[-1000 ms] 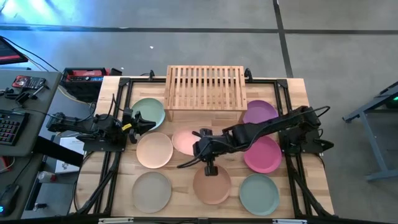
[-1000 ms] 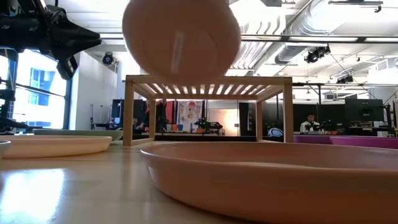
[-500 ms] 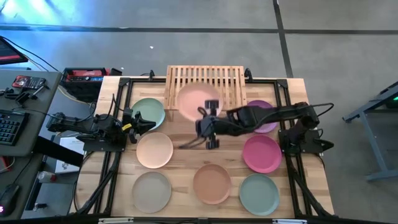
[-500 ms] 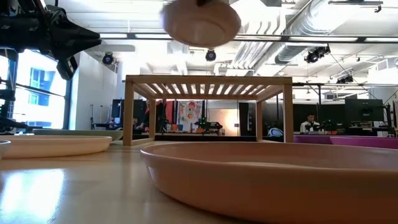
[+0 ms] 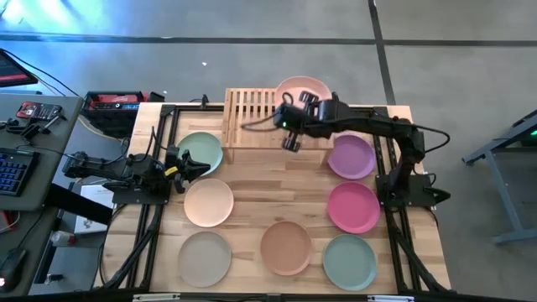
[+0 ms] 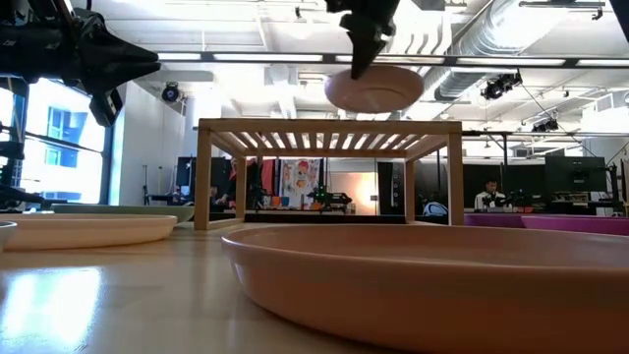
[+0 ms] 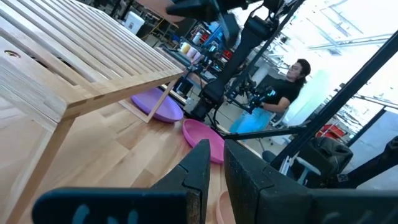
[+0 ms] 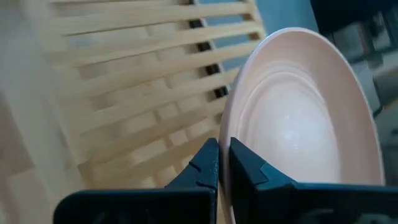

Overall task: Place and stack plates onto a shelf
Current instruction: Put the light pink plate on the shelf

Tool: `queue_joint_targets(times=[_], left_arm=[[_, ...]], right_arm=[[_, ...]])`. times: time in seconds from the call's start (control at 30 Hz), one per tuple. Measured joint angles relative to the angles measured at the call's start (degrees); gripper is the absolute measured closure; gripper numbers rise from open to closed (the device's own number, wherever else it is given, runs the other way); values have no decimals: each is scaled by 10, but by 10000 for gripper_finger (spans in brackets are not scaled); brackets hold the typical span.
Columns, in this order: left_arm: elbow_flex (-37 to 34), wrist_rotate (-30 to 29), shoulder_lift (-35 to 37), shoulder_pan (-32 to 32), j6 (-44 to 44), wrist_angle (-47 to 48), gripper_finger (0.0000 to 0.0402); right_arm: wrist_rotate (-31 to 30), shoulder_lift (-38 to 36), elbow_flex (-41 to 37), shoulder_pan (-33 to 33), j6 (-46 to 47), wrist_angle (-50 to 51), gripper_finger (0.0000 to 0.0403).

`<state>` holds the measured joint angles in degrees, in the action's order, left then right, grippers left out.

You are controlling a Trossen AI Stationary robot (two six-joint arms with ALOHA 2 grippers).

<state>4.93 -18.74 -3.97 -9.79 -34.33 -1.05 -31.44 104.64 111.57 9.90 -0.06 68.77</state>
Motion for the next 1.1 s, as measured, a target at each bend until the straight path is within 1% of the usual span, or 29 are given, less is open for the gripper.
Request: queue_joint_targets(times=[0.13,0.23,0.3,0.43,0.6,0.87,0.97,1.1], left_arm=[[0,-1,0,0,0,0,367],[0,-2,0,0,0,0,367],[0,-2,0,0,0,0,367],[0,-2,0,0,0,0,367],[0,-2,0,0,0,0,367],[0,-1,0,0,0,0,367],[0,-1,0,0,0,0,367],[0,-1,0,0,0,-1,367]], right_arm=[[-1,0,0,22,39,0,403],[1,0,0,25,66,0,403],[10,0,0,22,78,1,403],[51,0,0,17,106,3,403],[57,0,0,18,131,21,403],[62,12,-1,30,131,33,403],[76,18,-1,36,131,35,403],[79,25,-1,40,131,37,403]])
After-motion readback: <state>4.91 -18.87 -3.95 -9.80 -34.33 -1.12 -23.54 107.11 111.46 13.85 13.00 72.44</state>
